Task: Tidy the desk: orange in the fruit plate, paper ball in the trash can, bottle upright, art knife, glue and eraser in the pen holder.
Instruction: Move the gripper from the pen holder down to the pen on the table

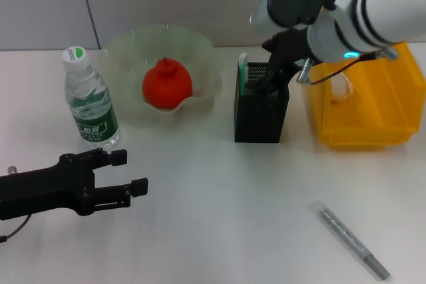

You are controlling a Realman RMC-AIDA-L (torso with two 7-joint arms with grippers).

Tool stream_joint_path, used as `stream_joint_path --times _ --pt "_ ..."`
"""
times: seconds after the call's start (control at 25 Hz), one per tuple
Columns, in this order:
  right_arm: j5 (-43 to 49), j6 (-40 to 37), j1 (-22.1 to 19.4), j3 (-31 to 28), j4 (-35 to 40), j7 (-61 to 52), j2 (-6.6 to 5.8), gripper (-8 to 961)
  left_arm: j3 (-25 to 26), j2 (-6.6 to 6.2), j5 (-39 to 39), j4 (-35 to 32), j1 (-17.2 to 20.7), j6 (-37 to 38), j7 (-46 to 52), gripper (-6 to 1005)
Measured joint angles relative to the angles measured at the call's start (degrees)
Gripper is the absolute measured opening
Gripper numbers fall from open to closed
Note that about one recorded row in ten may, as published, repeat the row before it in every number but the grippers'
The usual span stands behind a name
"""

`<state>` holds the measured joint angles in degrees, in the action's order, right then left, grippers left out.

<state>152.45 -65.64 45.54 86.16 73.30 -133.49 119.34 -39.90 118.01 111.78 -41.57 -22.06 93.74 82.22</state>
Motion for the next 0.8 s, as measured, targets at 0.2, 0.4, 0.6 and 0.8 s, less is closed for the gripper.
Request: stream_joint_path --times 0.2,0.4,0.6,0.8 --pt "0.03 -13.23 -1.24 -3.16 11.43 -3.83 -0.08 774 0.08 -0.05 -0.08 0.00 0.00 0.79 -1.77 860" --pt "0.05 -29.06 -0.17 -5.91 19.56 -10.69 -0.18 774 0.09 -0.01 -0.10 0.00 -0.01 1.84 -4.51 860" --pt "0.07 -41.58 2.91 -6.43 15.39 -19.32 -0.16 774 0.05 0.02 -0.50 0.00 -0.01 3.40 -8.00 859" --pt "0.82 -42.80 3.32 -5.45 9.37 -23.66 -0.03 774 -0.01 0.03 -0.52 0.00 -0.01 4.99 -10.05 859"
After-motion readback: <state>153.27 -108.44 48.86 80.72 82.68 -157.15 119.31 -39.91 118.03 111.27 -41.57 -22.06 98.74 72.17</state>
